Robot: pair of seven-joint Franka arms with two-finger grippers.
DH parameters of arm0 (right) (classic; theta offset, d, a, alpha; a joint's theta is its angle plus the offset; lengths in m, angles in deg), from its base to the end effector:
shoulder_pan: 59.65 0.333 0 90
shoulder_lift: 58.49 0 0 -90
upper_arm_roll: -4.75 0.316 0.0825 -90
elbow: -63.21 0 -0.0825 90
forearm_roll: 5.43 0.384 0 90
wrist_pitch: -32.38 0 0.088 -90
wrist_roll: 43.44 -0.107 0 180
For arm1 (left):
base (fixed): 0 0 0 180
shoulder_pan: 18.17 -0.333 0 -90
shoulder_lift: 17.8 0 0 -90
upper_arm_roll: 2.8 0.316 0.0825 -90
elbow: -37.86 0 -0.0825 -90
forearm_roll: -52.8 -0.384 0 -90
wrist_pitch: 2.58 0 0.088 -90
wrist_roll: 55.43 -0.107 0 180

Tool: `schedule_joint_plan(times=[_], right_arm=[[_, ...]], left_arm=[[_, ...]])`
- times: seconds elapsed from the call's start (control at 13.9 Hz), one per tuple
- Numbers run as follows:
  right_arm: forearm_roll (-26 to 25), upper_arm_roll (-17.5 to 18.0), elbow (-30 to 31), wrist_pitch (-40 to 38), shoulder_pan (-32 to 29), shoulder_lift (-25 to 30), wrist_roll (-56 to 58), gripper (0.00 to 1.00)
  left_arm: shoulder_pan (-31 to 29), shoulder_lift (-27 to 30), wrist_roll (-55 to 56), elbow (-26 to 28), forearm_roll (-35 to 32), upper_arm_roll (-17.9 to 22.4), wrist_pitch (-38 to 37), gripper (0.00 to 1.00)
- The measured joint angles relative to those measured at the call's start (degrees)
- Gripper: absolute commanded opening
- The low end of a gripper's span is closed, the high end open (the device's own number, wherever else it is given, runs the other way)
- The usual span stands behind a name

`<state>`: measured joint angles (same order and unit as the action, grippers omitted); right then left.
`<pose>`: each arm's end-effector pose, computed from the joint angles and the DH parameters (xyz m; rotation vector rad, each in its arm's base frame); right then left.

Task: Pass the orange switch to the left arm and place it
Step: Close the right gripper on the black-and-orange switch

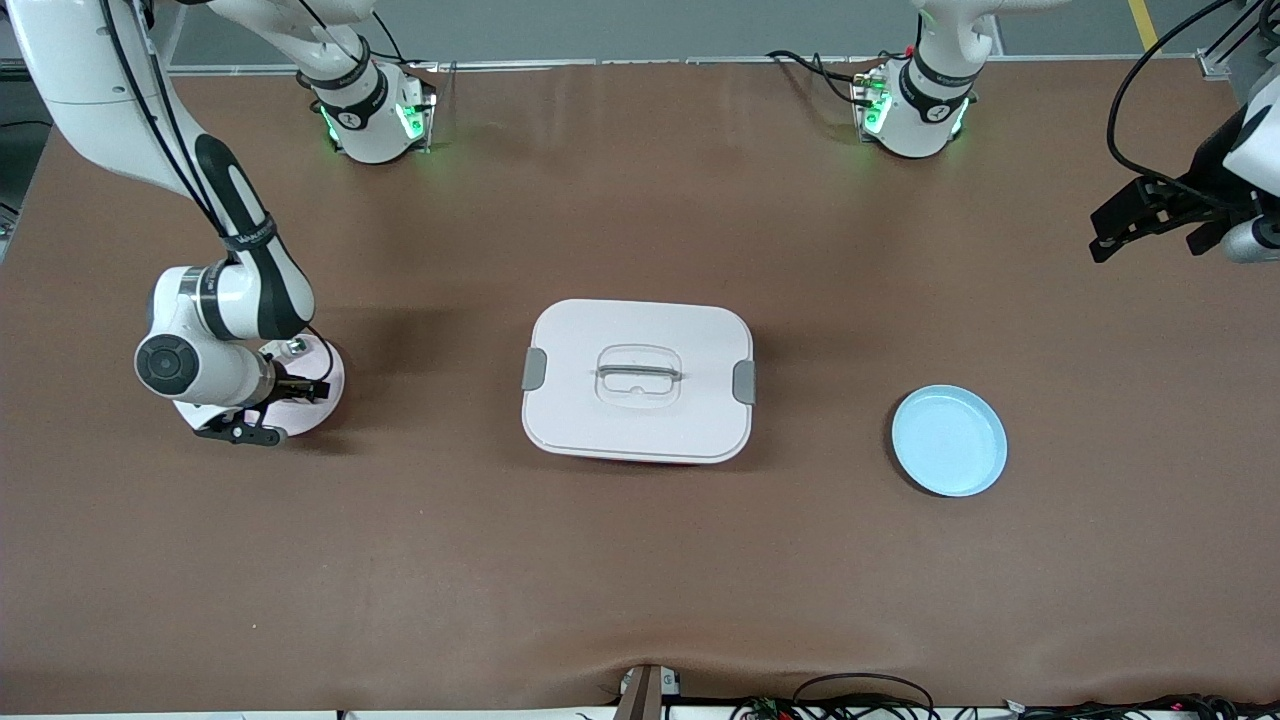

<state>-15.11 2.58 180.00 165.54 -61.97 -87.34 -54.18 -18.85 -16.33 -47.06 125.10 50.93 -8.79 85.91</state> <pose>0.5706 -0.0480 0.1764 2.9781 -0.1997 -0.3157 0.5422 -0.0477 0.6589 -3.1100 -0.0856 -0.0797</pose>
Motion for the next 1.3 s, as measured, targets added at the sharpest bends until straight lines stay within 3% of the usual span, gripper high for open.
schedule_joint_plan(times=[0.22,0.65,1.3], right_arm=[[-0.14,0.00,0.00,0.02,0.00,0.00,0.00,0.29],[-0.37,0.01,-0.29,-1.76,-0.01,0.21,0.02,0.29],[-0.46,0.88,-6.76,-22.42,3.75,8.42,-0.04,0.28]], left_arm=[[0.00,0.00,0.00,0.00,0.00,0.00,0.00,1.00],[0.00,0.00,0.00,0.00,0.00,0.00,0.00,1.00],[0.00,0.00,0.00,0.00,0.00,0.00,0.00,1.00]])
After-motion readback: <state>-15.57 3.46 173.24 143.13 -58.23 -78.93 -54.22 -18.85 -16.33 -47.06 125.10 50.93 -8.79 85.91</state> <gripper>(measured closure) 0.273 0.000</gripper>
